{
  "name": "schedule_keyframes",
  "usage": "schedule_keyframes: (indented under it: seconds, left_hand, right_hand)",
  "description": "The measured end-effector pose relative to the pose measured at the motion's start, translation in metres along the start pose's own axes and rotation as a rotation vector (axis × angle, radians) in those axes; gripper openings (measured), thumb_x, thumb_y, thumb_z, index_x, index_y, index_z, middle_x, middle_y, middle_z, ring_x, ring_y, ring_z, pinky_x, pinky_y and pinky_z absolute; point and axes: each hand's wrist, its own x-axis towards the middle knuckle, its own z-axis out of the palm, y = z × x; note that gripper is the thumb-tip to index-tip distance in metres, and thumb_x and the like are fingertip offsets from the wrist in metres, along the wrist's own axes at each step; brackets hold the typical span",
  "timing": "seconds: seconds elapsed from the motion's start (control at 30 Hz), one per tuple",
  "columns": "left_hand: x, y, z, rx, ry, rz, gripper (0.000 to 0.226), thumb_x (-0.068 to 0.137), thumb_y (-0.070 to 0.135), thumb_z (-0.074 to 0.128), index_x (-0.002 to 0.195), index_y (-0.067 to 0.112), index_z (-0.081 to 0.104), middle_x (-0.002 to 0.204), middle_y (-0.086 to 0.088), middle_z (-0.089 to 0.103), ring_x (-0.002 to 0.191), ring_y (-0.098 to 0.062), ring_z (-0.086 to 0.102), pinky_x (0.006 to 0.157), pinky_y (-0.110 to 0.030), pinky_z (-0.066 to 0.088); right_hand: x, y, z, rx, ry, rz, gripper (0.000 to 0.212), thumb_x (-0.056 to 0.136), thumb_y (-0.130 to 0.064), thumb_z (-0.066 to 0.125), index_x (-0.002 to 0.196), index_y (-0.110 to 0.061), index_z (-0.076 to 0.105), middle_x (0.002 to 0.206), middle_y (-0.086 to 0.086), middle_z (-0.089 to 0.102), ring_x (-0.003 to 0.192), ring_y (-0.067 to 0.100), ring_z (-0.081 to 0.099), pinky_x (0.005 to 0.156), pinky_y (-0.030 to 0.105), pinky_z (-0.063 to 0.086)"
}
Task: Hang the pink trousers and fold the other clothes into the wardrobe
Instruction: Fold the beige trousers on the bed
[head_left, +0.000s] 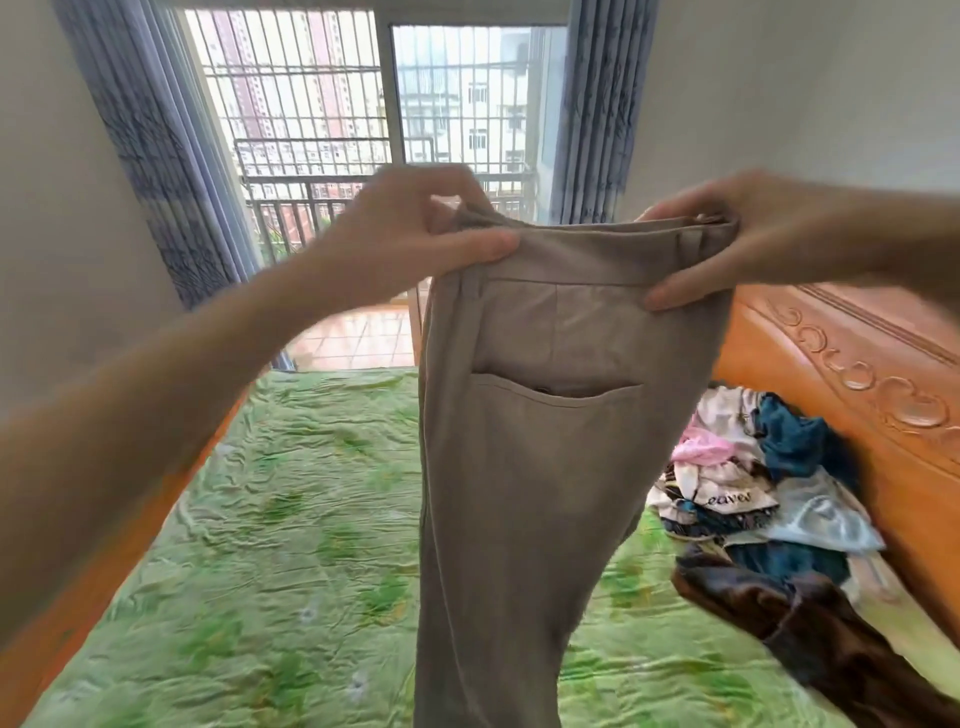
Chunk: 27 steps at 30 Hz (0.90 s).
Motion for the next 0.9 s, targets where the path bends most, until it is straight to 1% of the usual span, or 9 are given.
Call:
schedule_keyframes:
  seconds: [0.1, 0.2, 0.33, 0.43, 0.53, 0.6, 0.67, 0.8, 0.9]
  left_hand:
    - [0.021, 0.026, -0.022, 0.149, -0.202, -0.047, 0.029, 0.080, 0.048, 0.072, 0.093, 0.022, 0.070, 0.076, 0.004, 0.077, 0.070, -0.006, 0.072, 0.065, -0.017, 0.057]
    - [0.050, 0.032, -0.037, 0.162, -0.317, -0.085, 0.025, 0.084, 0.043, 0.070, 0.093, 0.020, 0.070, 0.085, 0.004, 0.079, 0.078, -0.010, 0.075, 0.070, -0.018, 0.059]
    - [0.092, 0.005, -0.057, 0.203, -0.383, -0.193, 0.030, 0.087, 0.040, 0.071, 0.095, 0.012, 0.077, 0.086, -0.002, 0.080, 0.073, -0.008, 0.074, 0.065, -0.017, 0.059]
    - [0.131, -0.049, -0.055, 0.447, -0.281, -0.180, 0.036, 0.090, 0.047, 0.073, 0.094, 0.012, 0.081, 0.087, -0.006, 0.078, 0.066, -0.012, 0.072, 0.059, -0.024, 0.060]
    - [0.174, -0.105, -0.057, 0.706, -0.066, -0.146, 0.047, 0.096, 0.053, 0.066, 0.093, 0.008, 0.080, 0.086, -0.011, 0.075, 0.080, -0.030, 0.071, 0.068, -0.043, 0.059]
    - [0.199, -0.129, -0.062, 0.762, 0.056, -0.169, 0.044, 0.097, 0.051, 0.062, 0.092, 0.011, 0.078, 0.085, -0.008, 0.073, 0.085, -0.030, 0.068, 0.071, -0.040, 0.054]
    - [0.222, -0.141, -0.067, 0.750, 0.151, -0.159, 0.036, 0.099, 0.044, 0.060, 0.087, 0.014, 0.076, 0.078, -0.005, 0.070, 0.083, -0.025, 0.067, 0.075, -0.037, 0.053]
    - [0.257, -0.138, -0.073, 0.614, 0.381, -0.108, 0.027, 0.098, 0.039, 0.063, 0.098, 0.018, 0.081, 0.086, 0.001, 0.069, 0.087, -0.018, 0.067, 0.086, -0.034, 0.056]
    - [0.265, -0.132, -0.075, 0.625, 0.466, -0.058, 0.030, 0.099, 0.040, 0.062, 0.105, 0.016, 0.079, 0.092, 0.003, 0.068, 0.094, -0.022, 0.070, 0.089, -0.037, 0.057]
  right_hand:
    - [0.009, -0.014, -0.028, -0.080, -0.210, 0.118, 0.039, 0.066, -0.029, 0.091, 0.103, -0.022, 0.082, 0.102, -0.002, 0.080, 0.096, 0.016, 0.077, 0.086, 0.035, 0.061]
    - [0.029, -0.024, -0.041, -0.021, -0.413, 0.200, 0.028, 0.074, -0.018, 0.087, 0.102, -0.014, 0.082, 0.107, 0.010, 0.079, 0.098, 0.025, 0.078, 0.075, 0.028, 0.063]
    - [0.077, -0.022, -0.048, -0.059, -0.419, 0.241, 0.031, 0.086, -0.012, 0.071, 0.116, -0.008, 0.073, 0.113, 0.007, 0.078, 0.105, 0.023, 0.076, 0.087, 0.033, 0.061]
    - [0.141, -0.003, -0.042, -0.314, -0.188, 0.176, 0.022, 0.087, -0.025, 0.080, 0.106, -0.017, 0.075, 0.100, 0.001, 0.079, 0.092, 0.019, 0.076, 0.076, 0.029, 0.063]
    - [0.212, 0.018, -0.032, -0.542, 0.108, 0.003, 0.016, 0.090, -0.026, 0.077, 0.093, -0.010, 0.074, 0.085, 0.004, 0.068, 0.082, 0.022, 0.067, 0.067, 0.032, 0.052]
    - [0.245, 0.026, -0.030, -0.585, 0.256, -0.064, 0.017, 0.091, -0.016, 0.070, 0.076, -0.010, 0.065, 0.076, 0.005, 0.060, 0.075, 0.025, 0.060, 0.056, 0.029, 0.040]
    - [0.271, 0.033, -0.035, -0.631, 0.388, -0.098, 0.023, 0.091, -0.009, 0.063, 0.069, -0.014, 0.056, 0.076, 0.003, 0.055, 0.076, 0.029, 0.058, 0.058, 0.029, 0.036]
    - [0.297, 0.042, -0.056, -0.622, 0.630, -0.162, 0.012, 0.092, -0.002, 0.053, 0.084, -0.008, 0.060, 0.082, 0.006, 0.055, 0.081, 0.033, 0.056, 0.062, 0.031, 0.035]
    - [0.298, 0.042, -0.060, -0.623, 0.748, -0.184, 0.022, 0.091, 0.000, 0.050, 0.104, -0.006, 0.067, 0.093, 0.016, 0.064, 0.087, 0.038, 0.059, 0.071, 0.034, 0.039]
